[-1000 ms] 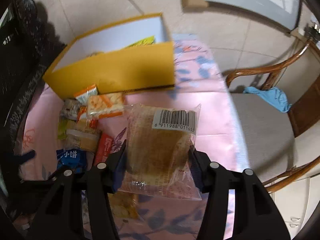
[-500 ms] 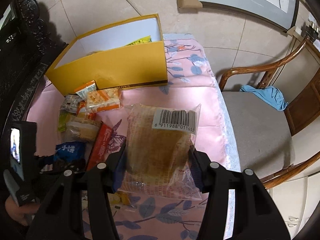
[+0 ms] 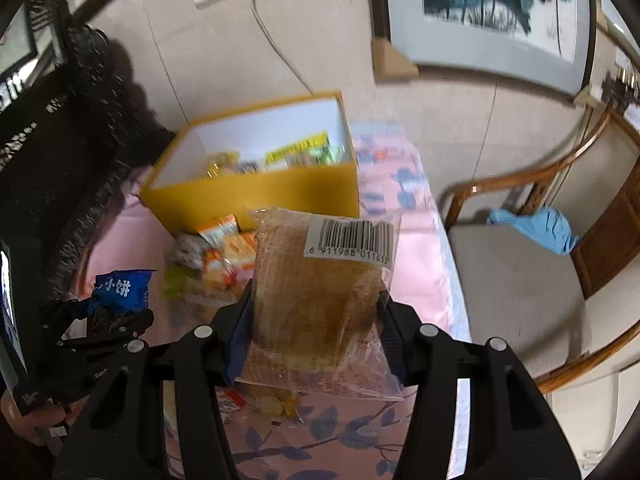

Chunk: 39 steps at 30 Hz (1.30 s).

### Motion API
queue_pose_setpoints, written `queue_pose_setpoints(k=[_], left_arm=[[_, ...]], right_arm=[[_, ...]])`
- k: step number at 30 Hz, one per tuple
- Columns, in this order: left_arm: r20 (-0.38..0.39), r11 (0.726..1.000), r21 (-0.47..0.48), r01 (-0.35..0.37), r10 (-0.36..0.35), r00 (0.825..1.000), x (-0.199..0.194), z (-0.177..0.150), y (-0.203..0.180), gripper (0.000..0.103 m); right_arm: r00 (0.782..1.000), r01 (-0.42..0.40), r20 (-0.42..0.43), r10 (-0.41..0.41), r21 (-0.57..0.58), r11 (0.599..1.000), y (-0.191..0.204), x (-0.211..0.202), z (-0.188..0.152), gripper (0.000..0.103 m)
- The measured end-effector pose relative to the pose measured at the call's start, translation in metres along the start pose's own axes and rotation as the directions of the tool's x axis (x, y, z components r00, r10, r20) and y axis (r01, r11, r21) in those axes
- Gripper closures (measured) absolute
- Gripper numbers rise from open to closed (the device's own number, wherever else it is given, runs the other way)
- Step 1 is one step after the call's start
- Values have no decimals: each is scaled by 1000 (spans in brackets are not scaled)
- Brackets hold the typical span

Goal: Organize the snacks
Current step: 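Carry both bags over the yellow box and open both grippers to drop them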

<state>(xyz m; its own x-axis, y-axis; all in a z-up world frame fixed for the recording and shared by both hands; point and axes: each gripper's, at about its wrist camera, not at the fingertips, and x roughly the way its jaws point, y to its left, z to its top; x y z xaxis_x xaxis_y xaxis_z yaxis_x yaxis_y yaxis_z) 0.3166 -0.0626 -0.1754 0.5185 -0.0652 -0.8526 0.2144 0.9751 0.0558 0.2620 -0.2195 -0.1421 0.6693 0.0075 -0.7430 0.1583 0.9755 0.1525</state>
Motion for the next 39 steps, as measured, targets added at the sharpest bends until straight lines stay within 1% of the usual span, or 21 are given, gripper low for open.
queue_pose_setpoints(k=[1, 3, 5, 8, 10, 11, 13, 16, 19, 21, 23, 24, 25, 27, 29, 31, 33, 37, 39], left_arm=[[21, 1000, 2, -2, 2, 1000, -9, 4, 5, 31], [56, 1000, 3, 4, -4, 998, -23, 11, 8, 31], [80, 1000, -16, 5, -4, 997, -33, 20, 15, 31], [122, 999, -32, -27, 31, 992, -45, 37, 22, 31], [135, 999, -33, -44, 48, 990, -49, 51, 25, 31], [153, 998, -33, -52, 56, 987, -52, 61, 27, 31], [168, 998, -27, -54, 58, 984, -55, 75, 30, 31], [206, 999, -20, -40, 43, 978, -61, 103, 35, 31], [244, 999, -23, -48, 52, 968, -63, 131, 37, 31], [269, 998, -38, -41, 50, 962, -61, 151, 40, 31], [293, 997, -60, -38, 54, 955, -55, 171, 45, 30], [285, 997, -65, -46, 62, 956, -50, 181, 47, 30], [266, 996, -62, -65, 80, 961, -42, 193, 49, 30], [264, 996, -51, -74, 85, 961, -32, 208, 52, 30], [253, 994, -47, -99, 108, 961, -21, 224, 54, 31], [242, 993, -45, -107, 115, 963, -9, 237, 55, 31], [228, 995, -47, -91, 100, 969, 0, 244, 57, 31], [216, 995, -40, -93, 99, 971, 13, 252, 55, 31], [213, 996, -28, -89, 93, 973, 16, 255, 52, 30]], right_arm=[[1000, -3, 12, 3, -3, 1000, 1, -5, 3, 47], [998, -36, 45, 36, -3, 999, 4, -19, 12, 47], [995, -67, 71, 67, -3, 998, 7, -30, 22, 47], [992, -84, 98, 85, -11, 996, 16, -42, 38, 47], [991, -82, 104, 83, -10, 997, 19, -45, 50, 47], [990, -91, 105, 92, -16, 996, 21, -46, 59, 47], [989, -100, 108, 102, -27, 995, 26, -44, 73, 47], [986, -116, 117, 120, -35, 993, 31, -39, 104, 47], [985, -100, 139, 105, -37, 994, 35, -24, 141, 47], [984, -124, 128, 127, -32, 992, 36, -11, 161, 47], [986, -140, 92, 141, -19, 990, 36, 10, 180, 47], [987, -144, 65, 144, -8, 990, 36, 24, 191, 47], [989, -140, 56, 140, -7, 990, 36, 31, 197, 47], [991, -132, 29, 132, -19, 991, 38, 51, 212, 47], [991, -134, 5, 134, -1, 991, 33, 71, 225, 47], [993, -118, -6, 118, 11, 993, 29, 85, 235, 47], [994, -106, -18, 107, 13, 994, 27, 99, 244, 47], [991, -126, -43, 126, 1, 992, 31, 111, 249, 47], [993, -105, -48, 105, -15, 994, 34, 116, 251, 47]])
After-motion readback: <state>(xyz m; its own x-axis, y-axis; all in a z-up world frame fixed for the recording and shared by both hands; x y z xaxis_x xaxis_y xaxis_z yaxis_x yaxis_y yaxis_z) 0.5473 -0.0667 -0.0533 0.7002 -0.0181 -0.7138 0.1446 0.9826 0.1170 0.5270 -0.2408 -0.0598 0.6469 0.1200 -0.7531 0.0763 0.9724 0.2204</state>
